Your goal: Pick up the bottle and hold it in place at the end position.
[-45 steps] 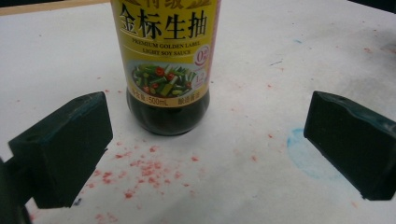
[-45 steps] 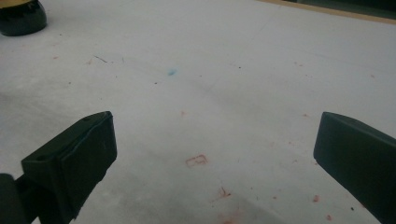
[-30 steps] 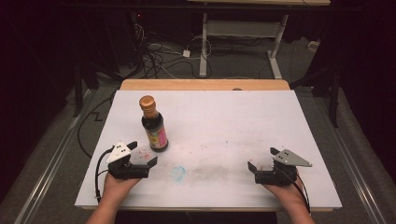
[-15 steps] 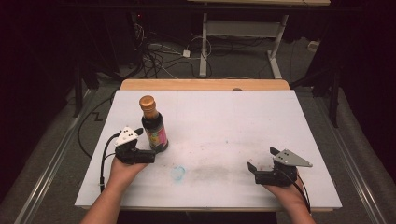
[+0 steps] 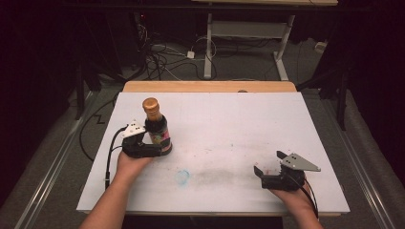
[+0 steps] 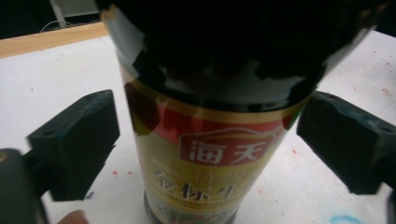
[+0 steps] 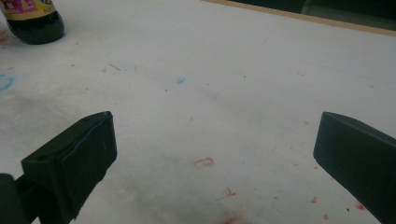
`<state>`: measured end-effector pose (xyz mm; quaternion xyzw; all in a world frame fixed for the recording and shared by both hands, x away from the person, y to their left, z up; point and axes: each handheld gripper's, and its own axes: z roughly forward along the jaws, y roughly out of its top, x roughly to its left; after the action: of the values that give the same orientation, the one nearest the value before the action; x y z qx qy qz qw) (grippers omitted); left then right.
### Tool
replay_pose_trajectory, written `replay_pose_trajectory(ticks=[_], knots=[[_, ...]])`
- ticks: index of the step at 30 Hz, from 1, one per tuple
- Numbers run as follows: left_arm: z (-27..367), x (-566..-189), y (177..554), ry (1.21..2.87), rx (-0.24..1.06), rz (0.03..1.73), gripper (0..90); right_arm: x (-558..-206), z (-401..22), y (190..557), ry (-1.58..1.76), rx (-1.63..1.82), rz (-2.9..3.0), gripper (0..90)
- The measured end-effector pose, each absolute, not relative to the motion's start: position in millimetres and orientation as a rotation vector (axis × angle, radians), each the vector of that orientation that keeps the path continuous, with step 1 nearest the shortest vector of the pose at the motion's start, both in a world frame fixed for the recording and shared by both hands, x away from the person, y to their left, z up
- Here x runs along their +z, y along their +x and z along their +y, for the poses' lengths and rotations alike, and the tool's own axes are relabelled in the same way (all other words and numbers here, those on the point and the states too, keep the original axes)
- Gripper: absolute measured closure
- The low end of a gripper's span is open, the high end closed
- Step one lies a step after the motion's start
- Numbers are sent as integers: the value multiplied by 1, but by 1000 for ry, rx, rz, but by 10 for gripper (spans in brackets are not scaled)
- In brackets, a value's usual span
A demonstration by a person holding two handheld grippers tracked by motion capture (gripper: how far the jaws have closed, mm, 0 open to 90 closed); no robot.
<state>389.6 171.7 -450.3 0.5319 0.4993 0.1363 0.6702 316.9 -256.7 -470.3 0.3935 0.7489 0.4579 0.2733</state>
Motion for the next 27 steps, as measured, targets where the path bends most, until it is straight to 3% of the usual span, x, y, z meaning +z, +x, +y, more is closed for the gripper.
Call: replay_pose_trajectory(ticks=[9, 27], knots=[[171, -450, 392, 1195, 329, 1097, 254, -469, -256, 314, 1054, 1229, 2009, 4], [167, -449, 390, 1204, 383, 1102, 288, -470, -256, 314, 1053, 1215, 2017, 3]])
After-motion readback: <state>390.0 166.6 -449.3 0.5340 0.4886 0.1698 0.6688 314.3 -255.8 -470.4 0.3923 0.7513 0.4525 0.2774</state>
